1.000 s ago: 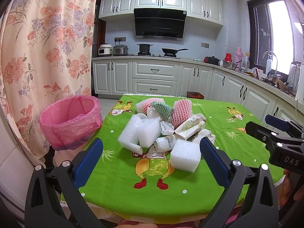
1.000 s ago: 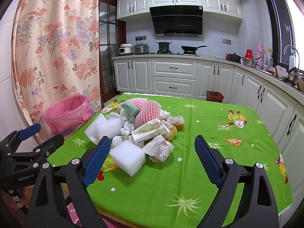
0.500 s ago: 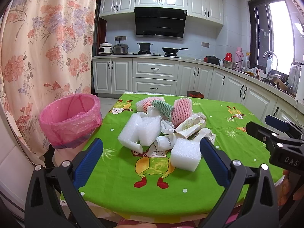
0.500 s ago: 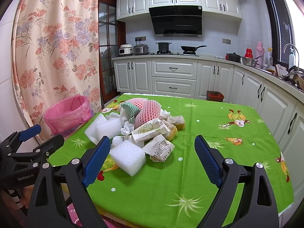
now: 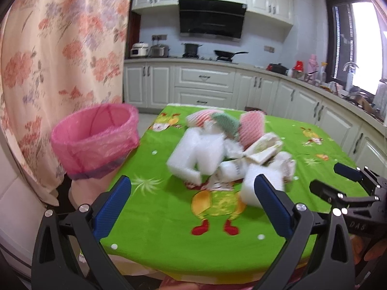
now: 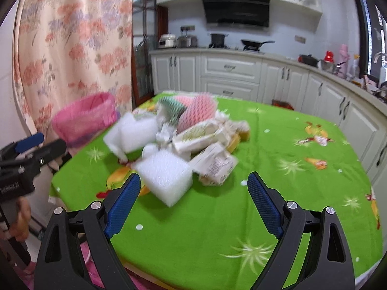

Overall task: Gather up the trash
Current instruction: 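Grasp the square white foam block with the right gripper, then grasp the white foam strip with the left gripper while the right gripper holds the block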

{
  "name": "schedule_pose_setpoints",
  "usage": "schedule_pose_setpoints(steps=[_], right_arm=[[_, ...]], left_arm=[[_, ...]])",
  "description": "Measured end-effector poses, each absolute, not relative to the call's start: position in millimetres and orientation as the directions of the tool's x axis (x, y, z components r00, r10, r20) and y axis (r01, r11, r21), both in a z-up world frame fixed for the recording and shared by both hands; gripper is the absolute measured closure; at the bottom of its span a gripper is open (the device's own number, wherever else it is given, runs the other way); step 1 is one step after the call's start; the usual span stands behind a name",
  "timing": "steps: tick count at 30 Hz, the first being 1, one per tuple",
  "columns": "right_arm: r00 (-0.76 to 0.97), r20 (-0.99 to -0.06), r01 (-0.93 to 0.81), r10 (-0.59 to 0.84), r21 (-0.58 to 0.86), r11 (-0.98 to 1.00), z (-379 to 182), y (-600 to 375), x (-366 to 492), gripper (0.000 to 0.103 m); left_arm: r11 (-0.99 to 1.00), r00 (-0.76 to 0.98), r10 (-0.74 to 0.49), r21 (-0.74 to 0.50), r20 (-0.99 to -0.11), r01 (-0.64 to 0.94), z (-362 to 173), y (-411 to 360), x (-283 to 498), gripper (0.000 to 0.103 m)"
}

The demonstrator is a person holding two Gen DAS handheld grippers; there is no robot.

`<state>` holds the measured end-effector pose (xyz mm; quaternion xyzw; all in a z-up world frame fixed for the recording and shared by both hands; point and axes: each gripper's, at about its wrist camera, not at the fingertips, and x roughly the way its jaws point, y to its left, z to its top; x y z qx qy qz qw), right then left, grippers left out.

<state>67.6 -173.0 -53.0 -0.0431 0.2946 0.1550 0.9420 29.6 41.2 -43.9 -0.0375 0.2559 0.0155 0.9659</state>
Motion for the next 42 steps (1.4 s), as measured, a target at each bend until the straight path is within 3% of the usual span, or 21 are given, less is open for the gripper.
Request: schedule_pose_setpoints(steps=[12, 18, 24, 25, 27, 36, 40, 42], right_arm=[[0.665, -0.673, -0.396, 0.323, 0.048, 0.917, -93, -132, 128, 0.018], [0.618, -0.717, -0.405, 0.322, 0.060, 0.912, -107, -117, 151, 0.018], [0.621, -0.717, -0.438, 0.317, 0.018, 0.899, -109, -110, 156, 0.022], [0.618, -0.713, -0.447, 0.330, 0.027, 0.894, -110, -113, 156, 0.028], [0.616, -0.703, -0.449, 0.355, 0.057, 0.892, -108, -121, 156, 0.029], [0.650, -0.628, -0.447, 0.428, 0.140, 0.883, -77, -155, 157, 0.031], [0.653, -0.619, -0.436, 0.435, 0.163, 0.885, -72, -161, 164, 0.031], [0.655, -0.615, -0.435, 0.438, 0.167, 0.885, -70, -162, 166, 0.031]], left_arm=[[0.981, 0.800, 0.079, -0.097, -0.595, -0.169, -86, 90, 72, 0.005], [0.979, 0.777, 0.041, -0.131, -0.628, -0.158, -92, 101, 92, 0.005], [0.990, 0.752, 0.010, -0.101, -0.659, -0.101, -96, 94, 116, 0.005], [0.992, 0.749, 0.011, -0.084, -0.663, -0.089, -97, 90, 120, 0.005], [0.995, 0.743, 0.012, -0.065, -0.669, -0.074, -98, 83, 128, 0.005], [1.000, 0.711, 0.016, -0.006, -0.703, -0.028, -103, 70, 173, 0.006], [1.000, 0.704, -0.016, 0.002, -0.710, 0.025, -104, 63, 189, 0.019], [0.998, 0.695, -0.047, -0.006, -0.717, 0.061, -105, 58, 195, 0.036]])
